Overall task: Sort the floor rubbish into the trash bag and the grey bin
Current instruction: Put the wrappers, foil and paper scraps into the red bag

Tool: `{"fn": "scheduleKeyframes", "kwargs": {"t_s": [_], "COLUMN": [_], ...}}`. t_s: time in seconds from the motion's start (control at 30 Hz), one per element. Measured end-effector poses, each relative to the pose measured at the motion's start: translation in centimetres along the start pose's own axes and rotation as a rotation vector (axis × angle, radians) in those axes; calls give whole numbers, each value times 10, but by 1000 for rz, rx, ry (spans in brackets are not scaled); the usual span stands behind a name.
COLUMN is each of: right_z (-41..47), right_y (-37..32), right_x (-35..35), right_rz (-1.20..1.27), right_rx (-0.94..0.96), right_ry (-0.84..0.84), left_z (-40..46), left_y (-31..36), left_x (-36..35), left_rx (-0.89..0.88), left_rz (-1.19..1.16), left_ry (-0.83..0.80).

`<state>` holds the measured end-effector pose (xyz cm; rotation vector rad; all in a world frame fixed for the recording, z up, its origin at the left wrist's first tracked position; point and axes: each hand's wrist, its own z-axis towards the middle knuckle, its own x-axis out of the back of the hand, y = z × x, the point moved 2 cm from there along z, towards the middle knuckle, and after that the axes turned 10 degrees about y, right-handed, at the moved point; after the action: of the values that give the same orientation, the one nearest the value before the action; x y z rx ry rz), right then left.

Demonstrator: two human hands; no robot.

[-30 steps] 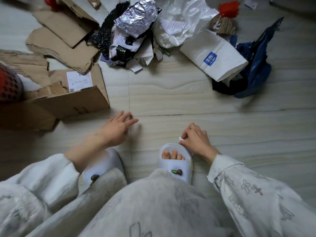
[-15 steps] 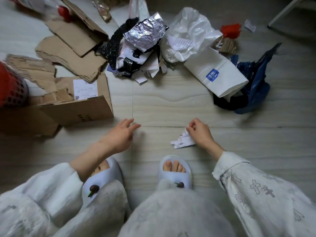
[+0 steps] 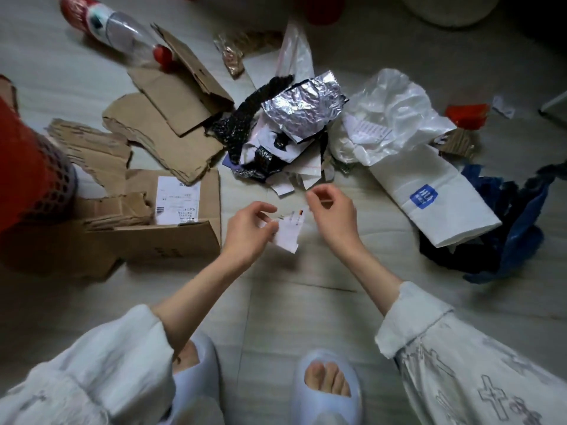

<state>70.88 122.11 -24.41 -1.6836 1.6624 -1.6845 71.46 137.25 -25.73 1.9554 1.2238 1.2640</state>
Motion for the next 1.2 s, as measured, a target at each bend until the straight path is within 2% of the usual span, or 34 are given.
{"fn": "scheduleKeyframes", "kwargs": {"t_s": [0.07,0.13,0.2,0.27,0.37,0.47,0.57,0.63,0.7,0.8,0.87,0.93,1.0,1.07,1.2], "right_z": [22,49,80,106,120,106,91,85,77,68,65,60,55,52,50], "right_y": [-20,-46,-64,-66,-49,-33,-28,-30,-37,-42,-42,-39,-33,-27,-17], "right_x": [-2,-9,-26,-45,-57,-52,-36,-23,-9,6,10,11,11,11,9], "right_rz": [-304,-519,-776,-977,-1130,-1063,-870,-764,-646,-543,-510,-503,-523,-552,-580], "right_rx": [385,632,666,611,558,676,574,510,487,448,409,411,428,460,463], "right_ry": [189,235,75,-97,-186,-147,-153,-114,-40,47,72,74,51,38,-3], "left_z": [9,13,13,13,14,16,16,20,25,38,49,59,67,69,54], "left_y": [-2,-2,-3,-4,-3,-4,-3,3,16,36,40,35,25,18,22], "left_x": [3,7,11,16,23,23,17,14,14,11,1,-9,-14,-15,-8], "left_rx": [-30,-53,-79,-101,-135,-126,-122,-183,-348,-696,-802,-764,-726,-756,-829], "left_rz": [74,130,166,197,244,283,316,356,380,494,681,867,995,982,763], "left_ry": [30,37,34,64,122,73,34,41,58,77,-22,-182,-249,-186,-71]}}
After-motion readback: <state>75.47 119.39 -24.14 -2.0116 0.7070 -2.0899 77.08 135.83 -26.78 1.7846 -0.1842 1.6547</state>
